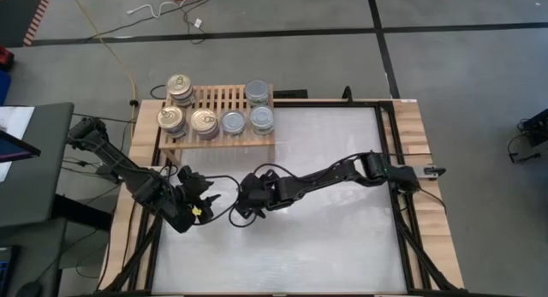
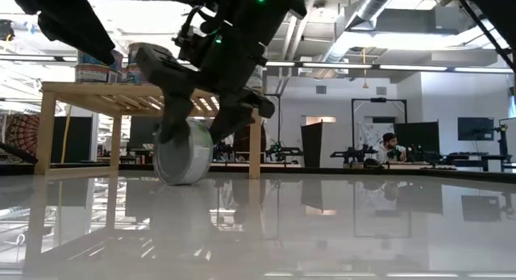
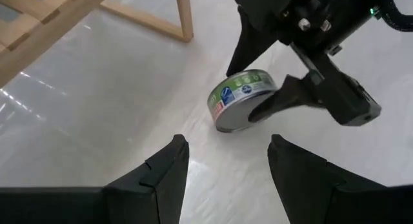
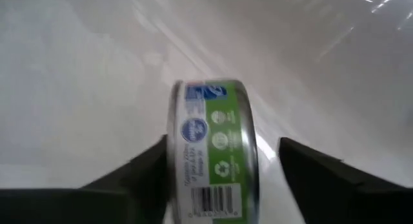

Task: Stack canned seafood by type on shelf
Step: Stack the green tuna can on top of the bottom left green tuna can on the shelf

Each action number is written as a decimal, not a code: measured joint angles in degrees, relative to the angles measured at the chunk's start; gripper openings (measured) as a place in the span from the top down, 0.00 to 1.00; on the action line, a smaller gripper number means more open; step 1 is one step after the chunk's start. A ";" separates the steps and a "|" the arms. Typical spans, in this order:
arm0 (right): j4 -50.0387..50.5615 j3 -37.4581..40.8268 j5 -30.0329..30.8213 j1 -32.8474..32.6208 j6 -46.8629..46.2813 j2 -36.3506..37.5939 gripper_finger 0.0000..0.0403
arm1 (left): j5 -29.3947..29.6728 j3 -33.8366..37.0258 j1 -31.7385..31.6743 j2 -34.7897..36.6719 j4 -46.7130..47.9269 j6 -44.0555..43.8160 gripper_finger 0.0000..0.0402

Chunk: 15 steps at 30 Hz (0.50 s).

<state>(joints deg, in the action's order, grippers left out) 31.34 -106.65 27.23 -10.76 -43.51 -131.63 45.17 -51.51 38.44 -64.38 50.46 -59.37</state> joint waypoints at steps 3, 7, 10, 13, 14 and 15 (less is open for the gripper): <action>0.45 0.01 -0.16 -0.02 0.04 0.65 0.34 | 0.02 0.00 0.00 0.00 0.02 0.20 0.50; 3.93 0.00 -2.31 -0.29 0.56 1.80 0.61 | 0.04 0.00 0.00 0.00 0.02 1.53 0.50; 8.06 0.00 -5.52 -0.46 2.89 3.30 0.60 | 0.04 0.00 -0.02 0.00 -0.08 1.70 0.50; 11.90 0.04 -8.70 -0.53 4.78 5.16 0.60 | 0.07 0.00 -0.02 0.00 -0.21 1.70 0.50; 12.83 0.39 -9.04 -0.64 4.96 5.91 0.60 | 0.07 0.00 -0.01 0.00 -0.24 1.67 0.50; 12.95 1.41 -9.14 -0.83 5.32 6.88 0.60 | 0.09 0.00 -0.02 0.00 -0.24 1.35 0.50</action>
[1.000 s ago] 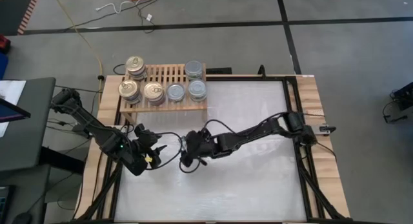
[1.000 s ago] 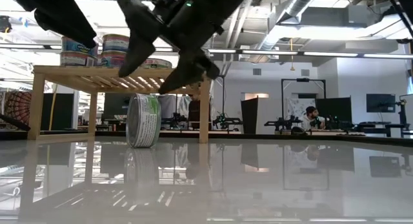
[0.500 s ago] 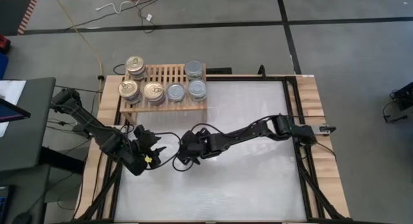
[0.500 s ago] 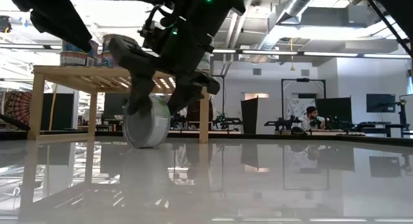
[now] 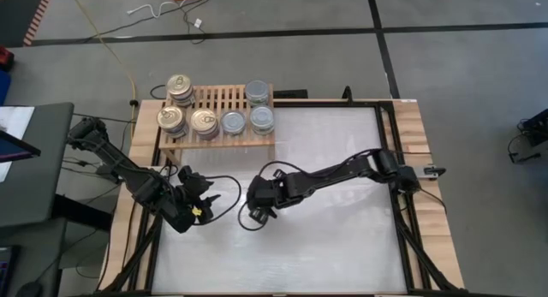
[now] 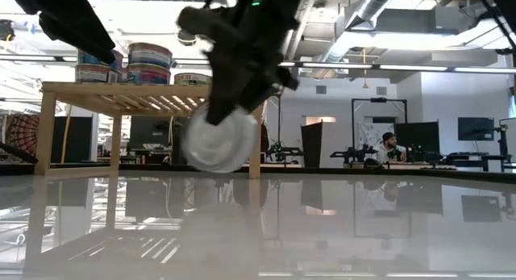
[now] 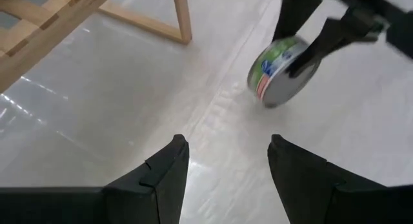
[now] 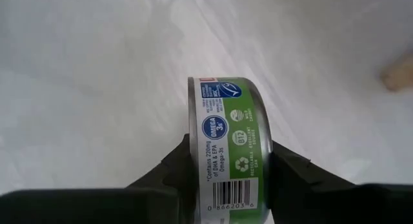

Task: Stack canned seafood by type on shelf
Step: Stack the green tuna can on top of the bottom left green tuna can on the shelf

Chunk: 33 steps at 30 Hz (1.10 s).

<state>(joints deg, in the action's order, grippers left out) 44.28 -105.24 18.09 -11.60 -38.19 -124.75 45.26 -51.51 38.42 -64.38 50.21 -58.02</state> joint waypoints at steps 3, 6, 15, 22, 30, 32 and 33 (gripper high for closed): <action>-1.73 6.33 -0.05 -0.59 0.52 4.26 0.60 | 0.02 0.00 0.02 0.00 0.00 -1.43 0.50; -6.20 16.18 -0.07 -1.29 -1.91 10.31 0.60 | 0.02 0.00 0.00 0.00 -0.02 -1.66 0.50; -28.31 49.04 -0.20 -1.37 -8.59 39.03 0.60 | 0.14 0.00 0.01 0.00 -0.14 -1.17 0.50; -37.00 69.40 -13.50 4.50 -14.07 62.47 0.60 | 0.17 0.02 0.02 0.00 -0.21 -1.21 0.50; -46.71 83.77 -26.87 18.56 -23.35 81.07 0.60 | 0.18 0.02 0.00 0.00 -0.31 -1.81 0.50; -47.13 84.77 -27.38 21.01 -24.76 82.71 0.60 | 0.19 0.02 -0.09 0.00 -0.55 -1.81 0.50; -47.33 85.10 -27.63 21.87 -25.07 82.98 0.60 | 0.19 0.02 -0.09 0.00 -0.64 -1.89 0.50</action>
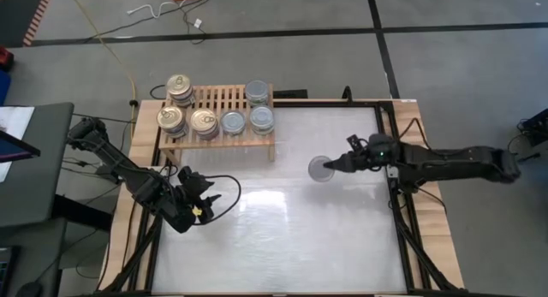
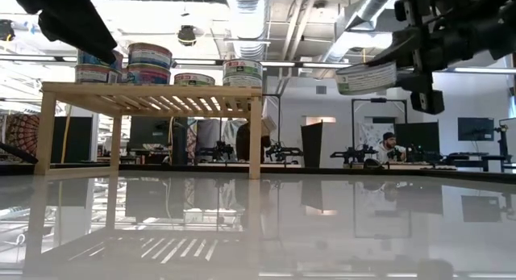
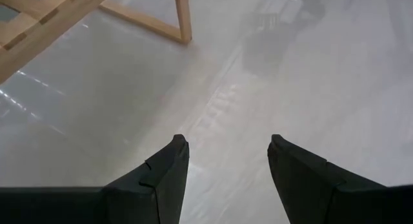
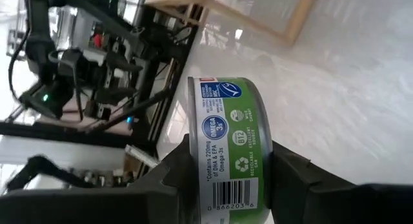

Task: Stack canned seafood by type on shelf
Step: Stack the green tuna can on top of the bottom left green tuna can on the shelf

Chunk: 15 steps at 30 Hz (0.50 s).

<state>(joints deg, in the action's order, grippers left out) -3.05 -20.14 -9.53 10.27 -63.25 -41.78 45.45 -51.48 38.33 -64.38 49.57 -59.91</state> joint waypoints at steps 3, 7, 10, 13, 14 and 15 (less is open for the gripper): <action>-0.28 0.17 -0.97 2.18 -1.13 -0.27 0.60 | 0.22 0.00 -0.31 0.00 -0.15 -2.10 0.50; -1.06 0.17 -0.11 4.11 -7.44 -1.73 0.60 | 0.24 0.00 -1.19 0.00 -0.20 -7.23 0.50; -0.99 0.17 2.68 5.06 -12.46 -3.26 0.60 | 0.24 0.00 -1.81 0.00 -0.19 -8.91 0.50; -0.77 0.17 7.62 5.69 -16.33 -5.08 0.60 | 0.24 0.00 -2.16 0.00 -0.19 -9.63 0.50; -0.87 0.17 9.90 5.69 -17.39 -5.79 0.60 | 0.24 0.00 -2.16 0.00 -0.17 -9.78 0.50; -0.92 0.17 12.34 5.65 -18.33 -6.51 0.60 | 0.24 0.00 -2.16 0.00 -0.21 -9.78 0.50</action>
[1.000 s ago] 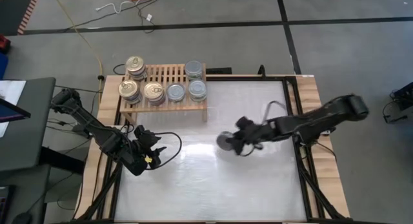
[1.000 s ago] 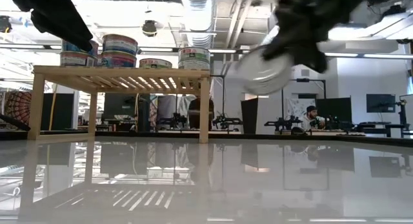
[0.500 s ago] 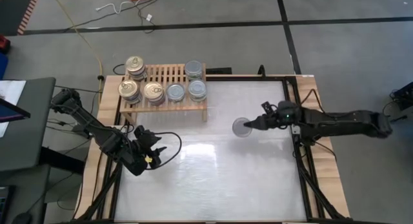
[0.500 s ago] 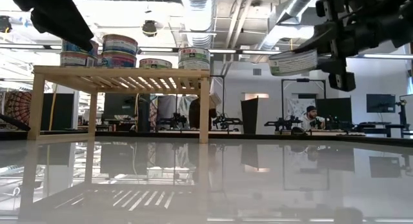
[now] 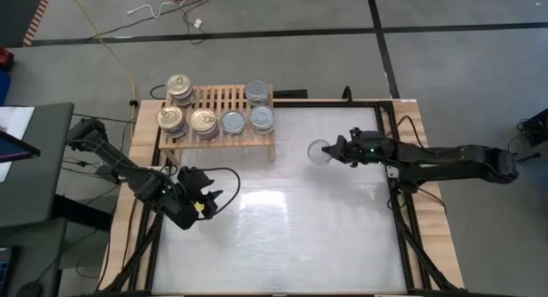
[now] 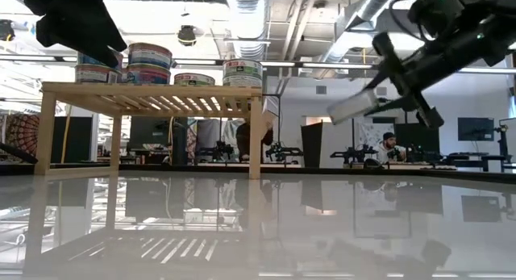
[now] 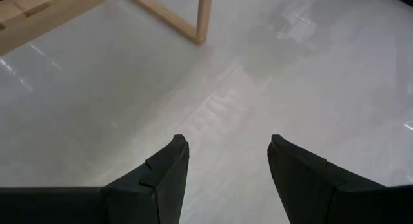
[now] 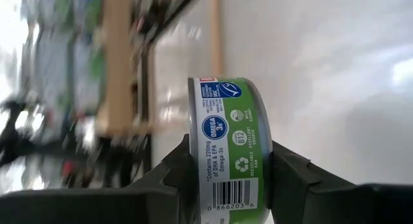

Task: Stack canned seafood by type on shelf
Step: Stack the green tuna can on top of the bottom left green tuna can on the shelf

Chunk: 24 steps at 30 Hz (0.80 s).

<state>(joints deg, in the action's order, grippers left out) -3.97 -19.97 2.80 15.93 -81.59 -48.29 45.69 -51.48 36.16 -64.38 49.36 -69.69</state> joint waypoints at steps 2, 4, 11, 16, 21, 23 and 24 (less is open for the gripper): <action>0.07 0.00 5.44 -0.11 -1.22 -1.50 0.60 | 0.00 0.00 0.00 0.00 0.04 0.00 0.50; 0.05 0.00 9.95 -0.11 -2.69 -2.93 0.60 | 0.00 0.00 0.00 0.00 0.04 0.00 0.50; 0.02 0.00 18.65 -0.13 -6.85 -6.68 0.60 | 0.00 0.00 0.00 0.00 0.04 0.00 0.50; -0.30 0.00 18.85 -0.26 -6.60 -7.52 0.60 | -0.07 0.00 0.00 0.00 0.05 -0.01 0.50; -3.03 0.00 19.21 -1.05 -5.11 -7.52 0.60 | -1.75 0.00 0.00 0.00 -0.44 -3.09 0.50; -3.23 0.00 18.84 -1.73 -4.74 -7.52 0.60 | -1.86 0.00 -0.09 0.00 -0.49 -3.53 0.51; -3.39 0.00 18.09 -2.26 -3.75 -7.54 0.60 | -1.99 0.00 -0.35 0.00 -0.68 -3.61 0.51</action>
<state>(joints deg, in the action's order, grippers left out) -7.35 -19.97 20.89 13.66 -85.33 -55.83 43.70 -51.48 35.81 -64.38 48.68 -73.30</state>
